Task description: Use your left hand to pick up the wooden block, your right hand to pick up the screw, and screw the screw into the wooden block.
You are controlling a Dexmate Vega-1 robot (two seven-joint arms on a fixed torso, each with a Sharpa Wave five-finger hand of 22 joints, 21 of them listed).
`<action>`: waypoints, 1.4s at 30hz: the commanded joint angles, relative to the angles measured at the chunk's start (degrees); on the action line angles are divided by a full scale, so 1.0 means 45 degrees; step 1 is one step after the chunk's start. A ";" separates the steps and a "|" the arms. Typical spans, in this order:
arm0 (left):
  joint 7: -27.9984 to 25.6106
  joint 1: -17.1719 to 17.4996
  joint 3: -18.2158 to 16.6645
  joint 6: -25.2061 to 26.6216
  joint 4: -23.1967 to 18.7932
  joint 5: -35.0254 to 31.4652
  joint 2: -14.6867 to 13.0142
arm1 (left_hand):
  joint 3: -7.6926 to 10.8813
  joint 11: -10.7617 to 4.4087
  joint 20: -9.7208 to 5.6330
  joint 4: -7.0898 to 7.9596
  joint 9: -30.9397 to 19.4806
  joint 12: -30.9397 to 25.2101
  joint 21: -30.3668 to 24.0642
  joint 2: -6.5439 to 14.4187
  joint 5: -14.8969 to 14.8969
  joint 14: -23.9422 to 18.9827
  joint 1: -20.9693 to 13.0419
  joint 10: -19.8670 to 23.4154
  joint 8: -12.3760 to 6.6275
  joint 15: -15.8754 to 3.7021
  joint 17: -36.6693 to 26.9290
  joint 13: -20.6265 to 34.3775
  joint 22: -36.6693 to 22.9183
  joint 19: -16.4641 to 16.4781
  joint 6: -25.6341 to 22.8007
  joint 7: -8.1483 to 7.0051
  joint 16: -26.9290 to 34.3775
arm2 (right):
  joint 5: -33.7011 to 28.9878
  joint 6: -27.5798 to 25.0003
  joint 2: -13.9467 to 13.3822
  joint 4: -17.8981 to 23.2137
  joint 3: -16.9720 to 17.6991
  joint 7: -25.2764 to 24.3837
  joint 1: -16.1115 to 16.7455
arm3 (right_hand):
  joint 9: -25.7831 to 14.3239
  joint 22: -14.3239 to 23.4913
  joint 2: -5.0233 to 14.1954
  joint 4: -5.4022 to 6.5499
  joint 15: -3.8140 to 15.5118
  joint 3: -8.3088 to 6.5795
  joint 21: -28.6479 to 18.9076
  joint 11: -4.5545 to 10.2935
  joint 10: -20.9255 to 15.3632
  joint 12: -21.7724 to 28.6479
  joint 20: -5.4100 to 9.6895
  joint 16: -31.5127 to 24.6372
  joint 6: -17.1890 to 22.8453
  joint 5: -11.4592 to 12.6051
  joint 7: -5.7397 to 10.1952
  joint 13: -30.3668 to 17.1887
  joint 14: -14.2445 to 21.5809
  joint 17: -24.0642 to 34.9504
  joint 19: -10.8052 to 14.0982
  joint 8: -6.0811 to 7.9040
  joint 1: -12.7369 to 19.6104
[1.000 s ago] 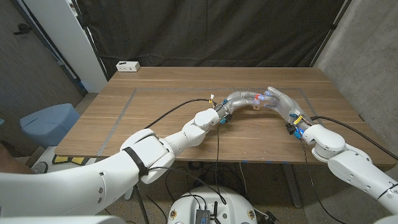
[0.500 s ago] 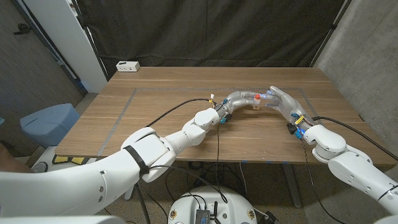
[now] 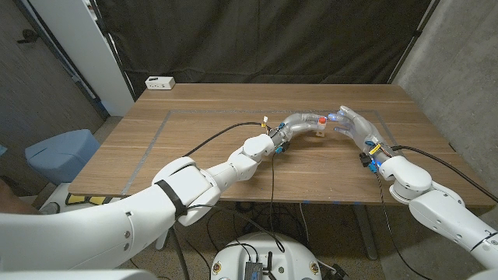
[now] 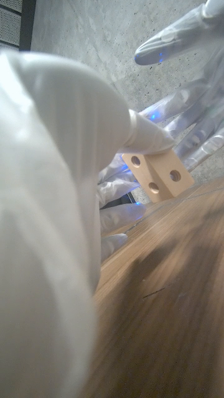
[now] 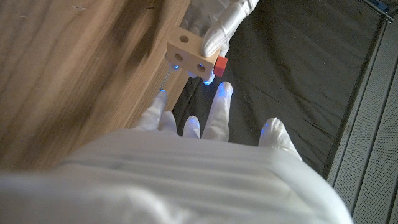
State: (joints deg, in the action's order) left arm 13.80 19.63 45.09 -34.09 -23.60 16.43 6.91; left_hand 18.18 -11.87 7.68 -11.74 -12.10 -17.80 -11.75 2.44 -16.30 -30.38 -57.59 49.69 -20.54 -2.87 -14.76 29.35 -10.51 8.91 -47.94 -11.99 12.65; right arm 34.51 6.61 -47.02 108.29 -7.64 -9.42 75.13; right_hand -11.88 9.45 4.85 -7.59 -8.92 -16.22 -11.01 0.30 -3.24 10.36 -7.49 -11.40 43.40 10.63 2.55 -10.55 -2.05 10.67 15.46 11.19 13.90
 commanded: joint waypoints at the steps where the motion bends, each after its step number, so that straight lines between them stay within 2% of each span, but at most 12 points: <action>1: 0.0035 -0.0072 0.0003 0.0015 0.0121 0.0035 0.0036 | 0.0739 -0.0106 -0.0040 0.0639 -0.0061 -0.0787 -0.0066 0.0753 -0.0096 -0.0120 0.0604 0.0263 -0.0087 -0.0964 -0.0067 0.1270 -0.0031 0.0131 -0.1202 0.0747 0.0033 | -0.0091 -0.0030 0.0142 -0.0193 -0.0196 0.0026 -0.0286 | -0.0051 0.0054 -0.0060 -0.0072 -0.0085 0.0010 0.0039 -0.0010 0.0211 -0.0022 -0.0139 0.0045 -0.0272 0.0077 0.0011 -0.0020 -0.0127 0.0046 -0.0021 -0.0079 0.0073; 9: 0.0040 -0.0106 0.0014 0.0061 0.0189 0.0053 0.0088 | 0.0744 -0.0109 -0.0028 0.0633 -0.0060 -0.0788 -0.0066 0.0754 -0.0097 -0.0113 0.0596 0.0261 -0.0084 -0.0984 -0.0066 0.1272 -0.0031 0.0131 -0.1197 0.0734 0.0029 | -0.0059 -0.0074 0.0103 -0.0343 -0.0384 0.0293 -0.0508 | -0.0060 0.0055 -0.0121 -0.0050 -0.0156 0.0062 0.0086 -0.0016 0.0471 -0.0026 -0.0364 0.0122 -0.0735 0.0070 0.0117 -0.0024 -0.0392 0.0059 -0.0169 -0.0164 0.0006; 20: -0.0020 -0.0089 0.0034 0.0022 0.0169 0.0038 0.0075 | 0.0732 -0.0113 -0.0029 0.0643 -0.0060 -0.0796 -0.0067 0.0757 -0.0092 -0.0122 0.0608 0.0274 -0.0089 -0.0964 -0.0077 0.1276 -0.0031 0.0135 -0.1209 0.0757 0.0042 | 0.0086 -0.0172 0.0057 -0.0547 -0.0636 0.0622 -0.0827 | -0.0057 0.0058 -0.0165 -0.0033 -0.0157 0.0108 0.0127 -0.0049 0.0859 -0.0060 -0.0443 0.0155 -0.1163 0.0072 0.0193 -0.0026 -0.0618 0.0067 -0.0355 -0.0197 -0.0052; 29: -0.0017 -0.0049 0.0028 -0.0012 0.0119 0.0038 0.0045 | 0.0740 -0.0115 -0.0018 0.0635 -0.0061 -0.0793 -0.0069 0.0767 -0.0092 -0.0110 0.0591 0.0259 -0.0081 -0.0960 -0.0080 0.1280 -0.0031 0.0138 -0.1190 0.0776 0.0039 | 0.0159 -0.0186 0.0029 -0.0574 -0.0728 0.0668 -0.0895 | -0.0053 0.0059 -0.0176 -0.0026 -0.0156 0.0124 0.0134 -0.0043 0.0924 -0.0034 -0.0492 0.0151 -0.1190 0.0075 0.0246 -0.0025 -0.0676 0.0068 -0.0426 -0.0153 -0.0074; 42: 0.0013 -0.0004 0.0014 -0.0066 0.0068 0.0045 0.0024 | 0.0743 -0.0110 -0.0029 0.0637 -0.0061 -0.0807 -0.0070 0.0766 -0.0093 -0.0112 0.0595 0.0285 -0.0083 -0.0950 -0.0079 0.1285 -0.0031 0.0140 -0.1198 0.0734 0.0038 | 0.0151 -0.0167 -0.0053 -0.0505 -0.0731 0.0601 -0.0830 | -0.0050 0.0061 -0.0163 -0.0010 -0.0161 0.0140 0.0111 0.0009 0.0862 0.0061 -0.0577 0.0110 -0.0789 0.0088 0.0118 -0.0022 -0.0691 0.0067 -0.0472 0.0058 -0.0105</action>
State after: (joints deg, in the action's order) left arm 13.78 19.37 45.22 -34.06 -23.02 16.62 7.12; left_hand 18.18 -11.74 7.68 -11.74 -12.10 -17.79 -11.75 2.44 -16.29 -30.38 -57.59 49.83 -20.55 -2.87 -15.05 29.35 -10.51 8.91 -47.95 -11.99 12.65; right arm 35.08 5.89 -46.98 105.86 -10.78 -6.61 71.36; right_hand -11.84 9.45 4.54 -7.57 -9.51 -15.73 -10.57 0.21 0.33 10.36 -9.94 -10.96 39.21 10.63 3.08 -10.53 -4.94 10.81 13.61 11.04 13.59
